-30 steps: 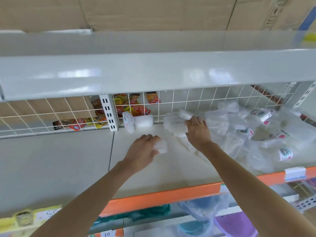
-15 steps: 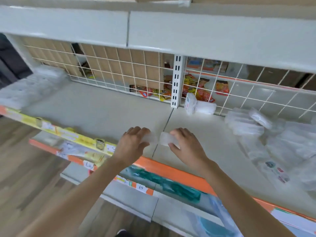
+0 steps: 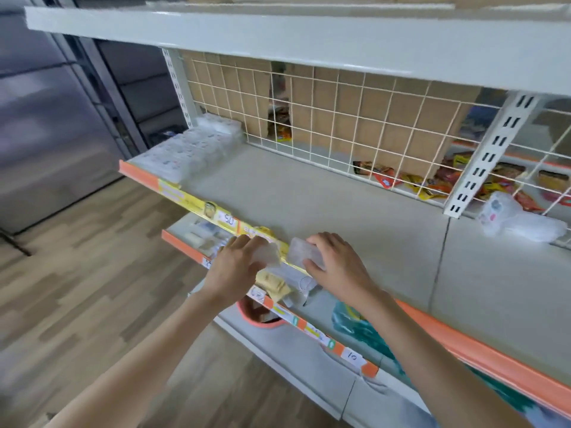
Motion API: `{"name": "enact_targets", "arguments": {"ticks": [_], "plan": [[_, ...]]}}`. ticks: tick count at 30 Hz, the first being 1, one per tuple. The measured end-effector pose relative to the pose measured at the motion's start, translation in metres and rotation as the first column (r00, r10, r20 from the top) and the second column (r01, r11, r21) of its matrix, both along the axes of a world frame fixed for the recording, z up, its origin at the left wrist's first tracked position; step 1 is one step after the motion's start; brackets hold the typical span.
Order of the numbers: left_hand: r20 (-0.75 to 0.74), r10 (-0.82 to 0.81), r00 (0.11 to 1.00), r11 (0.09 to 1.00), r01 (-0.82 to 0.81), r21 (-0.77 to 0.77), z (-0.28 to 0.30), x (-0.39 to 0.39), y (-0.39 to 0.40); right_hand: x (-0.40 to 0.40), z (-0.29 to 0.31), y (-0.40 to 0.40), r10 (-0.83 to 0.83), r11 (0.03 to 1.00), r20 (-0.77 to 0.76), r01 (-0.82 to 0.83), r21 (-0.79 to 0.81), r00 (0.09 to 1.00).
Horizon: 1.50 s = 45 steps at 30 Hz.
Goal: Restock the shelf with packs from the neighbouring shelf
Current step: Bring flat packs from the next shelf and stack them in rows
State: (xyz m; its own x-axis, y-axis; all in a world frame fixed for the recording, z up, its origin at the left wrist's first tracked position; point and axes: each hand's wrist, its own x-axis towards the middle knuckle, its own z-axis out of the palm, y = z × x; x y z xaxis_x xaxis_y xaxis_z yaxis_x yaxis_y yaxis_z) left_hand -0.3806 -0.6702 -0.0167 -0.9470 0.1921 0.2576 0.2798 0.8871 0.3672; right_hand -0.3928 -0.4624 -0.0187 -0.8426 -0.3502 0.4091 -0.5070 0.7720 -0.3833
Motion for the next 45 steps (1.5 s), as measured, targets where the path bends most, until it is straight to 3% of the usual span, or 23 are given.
{"name": "enact_targets", "arguments": {"ticks": [5,10,15,23,33,39,45], "plan": [[0.007,0.025,1.0,0.999,-0.025,-0.033,-0.001,-0.016,-0.084,-0.016,-0.01,-0.081,0.013,0.999,0.027,-0.012,-0.031,1.0],[0.043,-0.002,0.999,1.0,0.0,0.029,-0.003,-0.032,-0.129,-0.029,-0.017,-0.134,-0.01,0.999,0.063,0.012,-0.042,0.998],[0.033,-0.031,0.999,0.999,0.03,0.026,-0.005,-0.063,-0.146,-0.057,-0.006,-0.154,-0.011,1.0,0.036,0.012,-0.029,0.999],[0.02,0.01,1.0,0.998,-0.011,0.063,0.009,-0.147,-0.161,-0.165,-0.004,-0.168,-0.061,0.997,-0.017,0.06,-0.046,0.998],[0.097,-0.116,0.989,0.992,0.11,0.066,0.002,-0.251,-0.144,-0.223,-0.011,-0.146,-0.25,0.965,0.059,0.254,-0.069,0.966],[0.068,-0.274,0.959,0.958,0.266,0.104,-0.023,-0.286,-0.133,-0.222,-0.031,-0.144,-0.327,0.945,0.174,0.325,0.039,0.929],[-0.043,-0.445,0.894,0.882,0.446,0.151,-0.037,-0.31,-0.139,-0.219,-0.041,-0.169,-0.475,0.88,0.027,0.475,0.006,0.879]]}}
